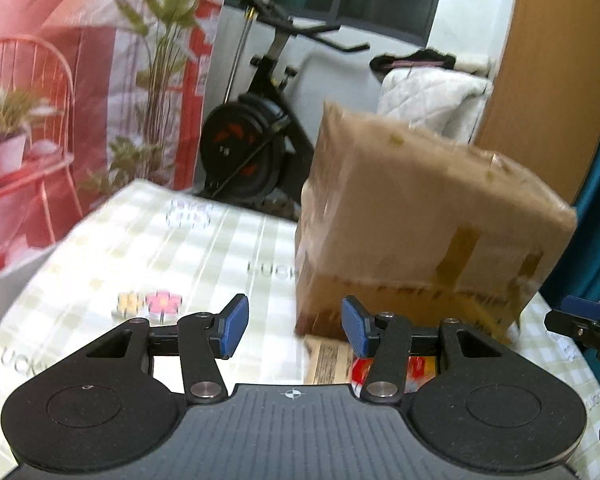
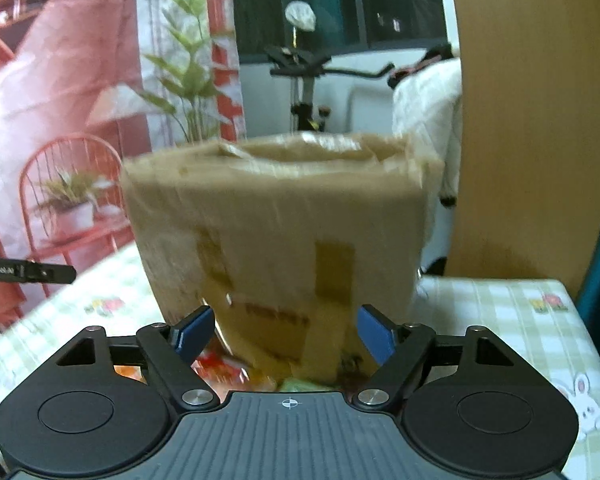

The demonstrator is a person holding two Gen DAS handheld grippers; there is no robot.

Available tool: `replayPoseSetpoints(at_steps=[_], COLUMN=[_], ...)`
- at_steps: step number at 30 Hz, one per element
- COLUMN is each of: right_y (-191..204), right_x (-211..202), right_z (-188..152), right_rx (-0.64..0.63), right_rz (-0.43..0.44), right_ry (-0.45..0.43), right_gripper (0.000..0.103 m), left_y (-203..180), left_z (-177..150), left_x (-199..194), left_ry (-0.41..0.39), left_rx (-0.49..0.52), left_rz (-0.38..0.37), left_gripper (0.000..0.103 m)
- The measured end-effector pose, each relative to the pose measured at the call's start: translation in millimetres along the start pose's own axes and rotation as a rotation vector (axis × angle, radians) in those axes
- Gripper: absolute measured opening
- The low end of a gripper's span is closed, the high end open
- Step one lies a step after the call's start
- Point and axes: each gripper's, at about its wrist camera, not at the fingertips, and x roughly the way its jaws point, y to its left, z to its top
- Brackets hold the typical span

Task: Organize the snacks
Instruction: 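Move both tools back down toward the remaining snacks by the box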

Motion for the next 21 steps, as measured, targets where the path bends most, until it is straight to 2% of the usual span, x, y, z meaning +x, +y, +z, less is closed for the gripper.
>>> replayPoseSetpoints(at_steps=[2, 3, 7, 13, 17, 19, 21], right_y=[-1, -3, -23, -47, -58, -59, -59], right_x=[1, 1, 0, -2, 0, 3, 8], right_z=[-10, -15, -30, -51, -65, -69, -69], right_rx=[-0.002, -0.002, 0.084, 0.132, 0.149, 0.154, 0.15], right_rz=[-0.01, -0.026, -0.056, -0.12, -0.136, -0.126, -0.119], right_ry=[0.014, 0.057, 0.082, 0.134, 0.177, 0.195, 0.216], right_gripper=[0.074, 0.074, 0.074, 0.074, 0.066, 0.057, 0.055], left_y=[2, 2, 7, 13, 10, 9, 9], left_z=[-6, -9, -14, -16, -21, -24, -26], left_x=[3, 4, 7, 9, 12, 12, 12], left_ry=[0.016, 0.023, 0.044, 0.052, 0.064, 0.069, 0.073], left_rx=[0.003, 0.007, 0.003, -0.008, -0.002, 0.004, 0.009], left_rz=[0.011, 0.018, 0.028, 0.046, 0.045, 0.037, 0.037], left_gripper=[0.054, 0.054, 0.054, 0.054, 0.053, 0.053, 0.053])
